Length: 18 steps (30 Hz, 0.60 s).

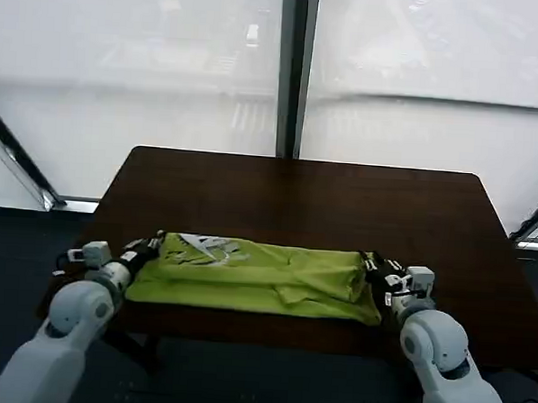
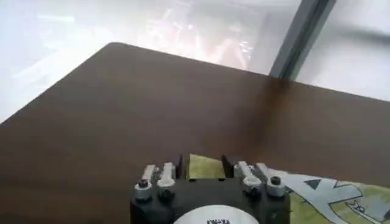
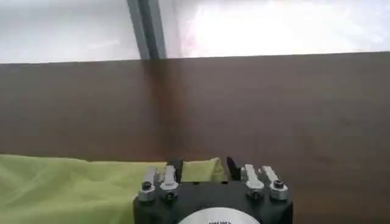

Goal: Fold and organize the clothes.

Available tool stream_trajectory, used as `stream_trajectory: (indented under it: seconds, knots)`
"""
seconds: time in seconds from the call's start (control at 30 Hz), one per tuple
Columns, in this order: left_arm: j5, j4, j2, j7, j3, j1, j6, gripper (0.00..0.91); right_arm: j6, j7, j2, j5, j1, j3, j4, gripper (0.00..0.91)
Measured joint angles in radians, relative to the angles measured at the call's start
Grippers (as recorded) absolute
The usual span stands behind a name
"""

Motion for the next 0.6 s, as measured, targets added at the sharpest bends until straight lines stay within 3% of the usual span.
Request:
stream_trajectory:
  seconds: [0.03, 0.07, 0.13, 0.2, 0.4, 0.6]
  knots:
    - [0.0, 0.0, -0.001, 0.0, 0.0, 0.0, 0.001, 0.195, 0.0, 0.0, 0.0, 0.0, 0.0, 0.0, 0.0, 0.497]
    - [0.0, 0.0, -0.001, 0.0, 0.001, 0.001, 0.001, 0.137, 0.001, 0.0, 0.001, 0.0, 0.001, 0.0, 0.0, 0.341]
    - [0.0, -0.001, -0.002, 0.0, 0.001, 0.002, 0.001, 0.107, 0.004, 0.002, 0.002, 0.0, 0.002, -0.001, 0.0, 0.107]
    - [0.003, -0.001, -0.003, 0.0, 0.001, 0.003, 0.001, 0.068, 0.009, 0.004, 0.005, -0.002, 0.002, 0.0, 0.0, 0.02]
    - [0.005, -0.002, -0.005, 0.0, -0.016, 0.005, -0.003, 0.01, 0.03, 0.021, 0.022, -0.004, -0.005, 0.008, -0.006, 0.0]
    - [-0.001, -0.003, -0.001, -0.001, -0.031, 0.01, -0.007, 0.01, 0.045, 0.035, 0.039, -0.006, -0.01, 0.013, -0.008, 0.0]
